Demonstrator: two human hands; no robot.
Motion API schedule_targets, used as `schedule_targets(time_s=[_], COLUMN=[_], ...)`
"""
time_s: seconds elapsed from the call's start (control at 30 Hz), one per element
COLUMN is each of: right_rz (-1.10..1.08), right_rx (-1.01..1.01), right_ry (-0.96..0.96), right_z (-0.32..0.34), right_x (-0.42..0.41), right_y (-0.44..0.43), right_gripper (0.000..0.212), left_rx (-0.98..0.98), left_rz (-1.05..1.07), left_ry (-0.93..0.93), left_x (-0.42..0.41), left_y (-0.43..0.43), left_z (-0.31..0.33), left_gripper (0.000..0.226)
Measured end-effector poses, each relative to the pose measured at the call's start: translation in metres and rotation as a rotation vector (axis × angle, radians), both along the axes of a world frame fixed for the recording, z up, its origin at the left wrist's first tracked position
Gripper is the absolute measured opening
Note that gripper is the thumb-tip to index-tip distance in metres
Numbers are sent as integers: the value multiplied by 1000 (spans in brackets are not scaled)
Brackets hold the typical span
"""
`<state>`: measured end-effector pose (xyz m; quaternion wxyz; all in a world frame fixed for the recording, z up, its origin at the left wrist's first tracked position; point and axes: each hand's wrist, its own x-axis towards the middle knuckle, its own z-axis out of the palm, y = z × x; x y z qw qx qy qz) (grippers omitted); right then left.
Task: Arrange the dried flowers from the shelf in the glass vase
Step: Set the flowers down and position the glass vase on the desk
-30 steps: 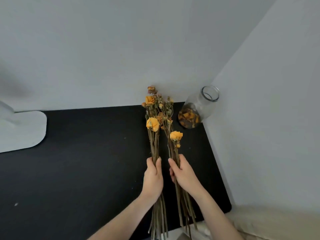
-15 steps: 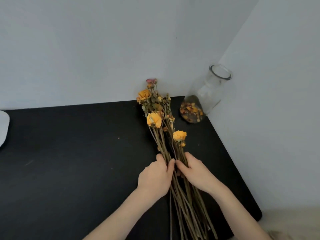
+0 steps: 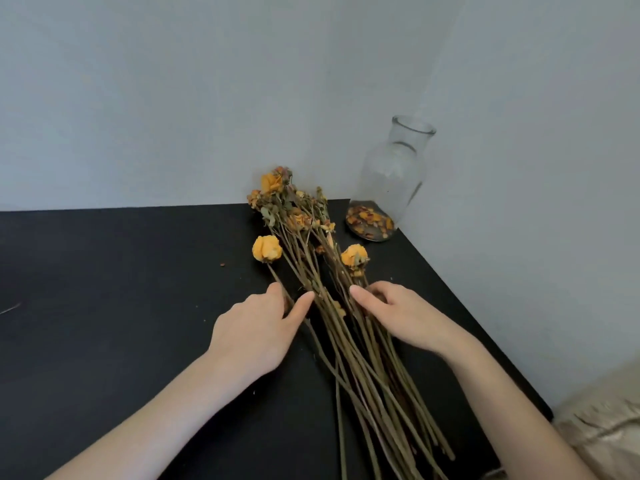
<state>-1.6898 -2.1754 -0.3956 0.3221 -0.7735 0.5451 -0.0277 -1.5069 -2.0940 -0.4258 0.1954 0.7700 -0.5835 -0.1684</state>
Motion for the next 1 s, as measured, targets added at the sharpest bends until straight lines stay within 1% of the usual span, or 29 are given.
schedule_targets(time_s=[0.07,0.13,0.2,0.27,0.3,0.37,0.43,0.5,0.57,0.6,0.63,0.7,0.73,0.83,0.9,1.0], right_rz=[-2,-22,-75,-142,-176,-259,-326,-348,-362,-346,-307,-234,-233,-314,-355,-377], right_rx=[-21,-55,-141,-289,-364,-469,-505,-488,-386,-326,-281,-251,-247,-267,-294,-312], right_ry=[2,-15,-60,-80,-80,-119,-227,-332,-416,-449,-481,-566,-629,-792,-828,-851], right_z=[5,13,25,39,48,66,82,93,98,97,96,88,84,72,66,65], right_x=[-3,-7,-9,-9,-9,-9,-11,-10,-5,-1,3,14,18,22,22,22], right_y=[-1,-6,-18,-38,-50,-76,-103,-127,-147,-155,-162,-170,-173,-181,-184,-185], right_gripper=[57,52,51,53,52,52,66,79,87,87,82,63,60,67,67,65], left_rx=[-18,-96,-237,-368,-414,-450,-410,-371,-349,-329,-306,-262,-243,-223,-264,-311], left_rz=[26,73,91,64,31,-53,-113,-125,-112,-105,-101,-103,-103,-120,-132,-123], left_ry=[-38,-51,35,192,248,344,440,520,596,624,650,691,703,773,816,804], left_x=[4,10,16,18,16,7,-8,-23,-36,-41,-46,-54,-57,-61,-61,-59], left_y=[2,0,-11,-33,-49,-83,-117,-148,-173,-183,-193,-210,-216,-228,-233,-237], left_z=[3,9,22,38,47,64,75,77,72,67,61,50,46,34,29,26], left_gripper=[51,47,39,33,35,49,72,93,108,113,117,120,121,126,125,119])
